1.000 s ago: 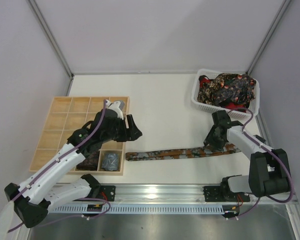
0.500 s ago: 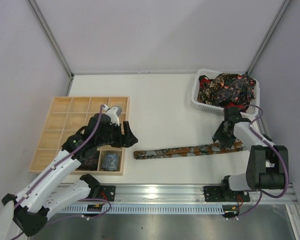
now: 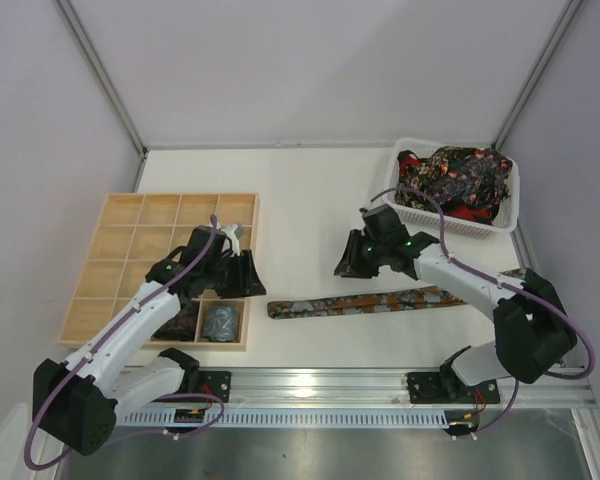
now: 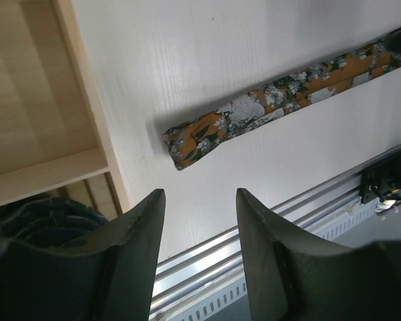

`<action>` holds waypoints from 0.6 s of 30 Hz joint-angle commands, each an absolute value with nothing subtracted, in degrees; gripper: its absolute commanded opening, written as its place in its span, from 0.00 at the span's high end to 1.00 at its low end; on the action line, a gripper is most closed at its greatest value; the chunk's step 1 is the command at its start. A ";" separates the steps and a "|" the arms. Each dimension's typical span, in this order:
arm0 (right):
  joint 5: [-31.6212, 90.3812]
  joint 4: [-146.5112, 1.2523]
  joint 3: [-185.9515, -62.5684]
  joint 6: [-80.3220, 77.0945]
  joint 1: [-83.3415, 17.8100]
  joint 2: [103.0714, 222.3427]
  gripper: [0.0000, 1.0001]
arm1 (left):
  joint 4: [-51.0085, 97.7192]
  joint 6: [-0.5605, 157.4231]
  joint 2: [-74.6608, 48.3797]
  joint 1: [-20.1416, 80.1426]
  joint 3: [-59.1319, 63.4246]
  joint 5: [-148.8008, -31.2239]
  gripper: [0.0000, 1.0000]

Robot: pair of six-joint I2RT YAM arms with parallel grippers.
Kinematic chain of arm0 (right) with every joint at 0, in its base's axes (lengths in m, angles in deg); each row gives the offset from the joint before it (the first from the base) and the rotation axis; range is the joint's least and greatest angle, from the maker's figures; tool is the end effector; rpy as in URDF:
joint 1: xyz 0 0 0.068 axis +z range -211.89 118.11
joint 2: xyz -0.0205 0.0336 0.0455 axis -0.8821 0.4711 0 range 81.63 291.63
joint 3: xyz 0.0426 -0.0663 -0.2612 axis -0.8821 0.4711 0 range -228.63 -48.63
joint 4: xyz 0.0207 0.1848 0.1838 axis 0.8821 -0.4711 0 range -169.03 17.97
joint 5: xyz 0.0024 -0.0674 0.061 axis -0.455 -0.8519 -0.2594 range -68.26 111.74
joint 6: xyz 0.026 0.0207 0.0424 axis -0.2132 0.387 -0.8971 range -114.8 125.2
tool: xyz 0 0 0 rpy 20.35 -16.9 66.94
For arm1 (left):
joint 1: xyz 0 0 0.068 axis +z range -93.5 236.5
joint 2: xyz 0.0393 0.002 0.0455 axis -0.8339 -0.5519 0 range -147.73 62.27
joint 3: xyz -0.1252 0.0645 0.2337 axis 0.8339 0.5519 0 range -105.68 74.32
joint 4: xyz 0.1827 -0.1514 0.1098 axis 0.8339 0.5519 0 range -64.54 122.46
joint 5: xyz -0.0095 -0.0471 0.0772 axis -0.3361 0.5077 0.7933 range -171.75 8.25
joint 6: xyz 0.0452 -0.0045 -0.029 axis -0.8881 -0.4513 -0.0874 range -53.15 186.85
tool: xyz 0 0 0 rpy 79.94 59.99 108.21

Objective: Roll the ties
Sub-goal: Roll the tie

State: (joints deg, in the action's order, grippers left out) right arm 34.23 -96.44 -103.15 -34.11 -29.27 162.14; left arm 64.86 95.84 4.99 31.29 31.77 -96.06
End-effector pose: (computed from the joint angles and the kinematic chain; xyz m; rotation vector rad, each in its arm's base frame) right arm 0.2421 0.1641 0.2367 0.0492 2.5987 0.7792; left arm 0.1709 -0.0902 0.2434 0.0200 2.6159 -0.6773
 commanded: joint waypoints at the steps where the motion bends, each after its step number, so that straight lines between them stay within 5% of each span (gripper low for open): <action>1: 40.09 -82.27 -99.17 -40.85 -25.52 166.34 0.71 | 60.36 96.11 4.35 31.89 31.33 -102.84 0.48; 5: 43.61 -76.00 -98.02 -43.49 -22.87 173.19 0.81 | 57.98 99.19 2.69 31.89 33.62 -103.19 0.51; 14: 44.41 -74.06 -99.25 -43.93 -19.71 175.49 0.81 | 57.37 99.37 -2.86 31.72 36.61 -101.88 0.35; 18: 45.64 -73.00 -99.16 -44.45 -19.62 176.19 0.82 | 55.78 98.32 -6.81 31.63 36.17 -102.41 0.40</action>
